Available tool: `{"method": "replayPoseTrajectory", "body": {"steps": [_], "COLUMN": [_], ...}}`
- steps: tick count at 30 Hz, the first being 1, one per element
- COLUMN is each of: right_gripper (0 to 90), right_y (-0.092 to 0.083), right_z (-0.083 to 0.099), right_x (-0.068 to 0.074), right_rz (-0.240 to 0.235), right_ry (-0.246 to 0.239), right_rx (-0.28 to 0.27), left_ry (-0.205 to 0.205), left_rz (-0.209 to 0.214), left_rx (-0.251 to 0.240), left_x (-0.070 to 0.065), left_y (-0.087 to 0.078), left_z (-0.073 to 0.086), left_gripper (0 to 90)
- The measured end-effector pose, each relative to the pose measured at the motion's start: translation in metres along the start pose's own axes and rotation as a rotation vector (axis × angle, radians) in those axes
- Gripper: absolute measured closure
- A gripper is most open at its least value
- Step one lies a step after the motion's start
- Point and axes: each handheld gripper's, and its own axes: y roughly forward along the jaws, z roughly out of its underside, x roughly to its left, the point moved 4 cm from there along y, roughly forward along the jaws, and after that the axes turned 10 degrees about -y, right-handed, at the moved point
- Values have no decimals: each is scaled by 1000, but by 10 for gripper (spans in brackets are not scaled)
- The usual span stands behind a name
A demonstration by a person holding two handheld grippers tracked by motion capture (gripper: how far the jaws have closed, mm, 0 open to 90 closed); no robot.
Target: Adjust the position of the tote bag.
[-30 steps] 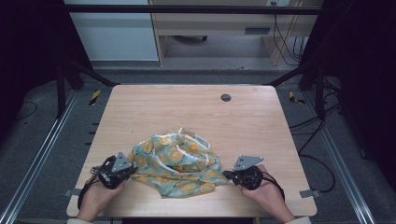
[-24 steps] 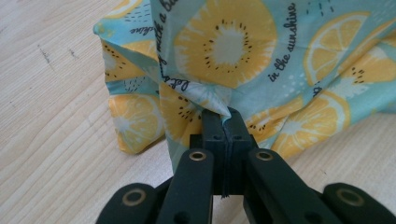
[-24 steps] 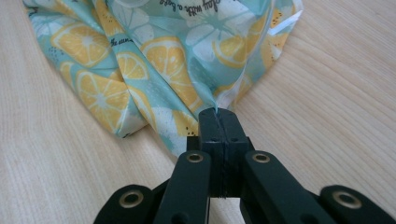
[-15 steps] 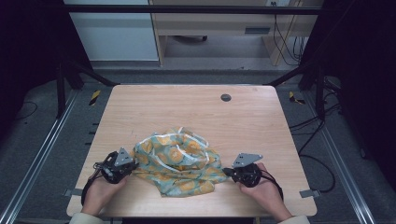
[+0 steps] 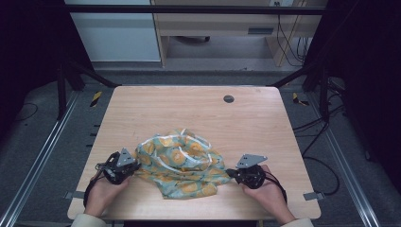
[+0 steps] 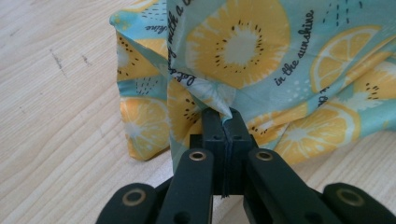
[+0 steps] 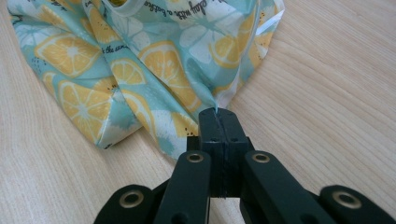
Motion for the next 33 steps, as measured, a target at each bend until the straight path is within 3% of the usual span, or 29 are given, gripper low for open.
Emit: {"method": "replayPoseTrajectory", "body": {"steps": [4,7,8,9,10,11,12,13,14,20,23,24,26,27,28,29,30,31,33], "right_gripper": [900,890,792,792,682,682,558,558,471,321,314,326,361,361,393,393,438,442,451], "right_y": [0,-2,-3,-3,-4,-4,-10,-10,-16,-38,-46,-47,-47,-47,-41,-41,-33,-26,-21], "right_z": [-1,0,1,1,2,2,-1,-1,-3,-7,-19,-24,-36,-36,-51,-51,-63,-72,-77], "right_x": [0,-1,-1,-1,-1,-1,-2,-2,-2,3,-2,-5,-12,-12,-18,-18,-22,-25,-27], "right_rz": [9,11,18,18,44,44,73,73,91,116,115,109,118,118,96,96,80,71,65], "right_ry": [9,16,26,26,26,26,46,46,62,73,97,110,111,111,92,92,73,68,64], "right_rx": [-2,-13,-3,-3,6,6,-27,-27,-56,-125,-172,-180,-181,-181,-167,-167,-163,-162,-158], "left_ry": [-12,-12,-30,-30,-58,-58,-78,-88,-113,-140,-137,-139,-147,-147,-141,-130,-113,-110,-103], "left_rz": [5,-16,-29,-29,-35,-35,-32,-31,-39,-4,-2,9,22,22,22,14,-6,2,23], "left_rx": [-2,1,-21,-21,-50,-50,-70,-81,-116,-186,-225,-271,-311,-311,-319,-325,-338,-334,-327], "left_x": [-1,0,2,2,4,4,4,4,5,1,1,1,2,2,1,1,0,-1,-2], "left_y": [3,1,-2,-2,-7,-7,-10,-12,-18,-37,-51,-61,-70,-70,-73,-75,-76,-73,-69], "left_z": [-1,-1,-2,-2,-3,-3,-4,-5,-6,-7,-9,-16,-31,-31,-41,-47,-55,-71,-79], "left_gripper": [900,856,767,725,662,594,515,515,419,318,305,303,294,294,294,294,296,294,293]}}
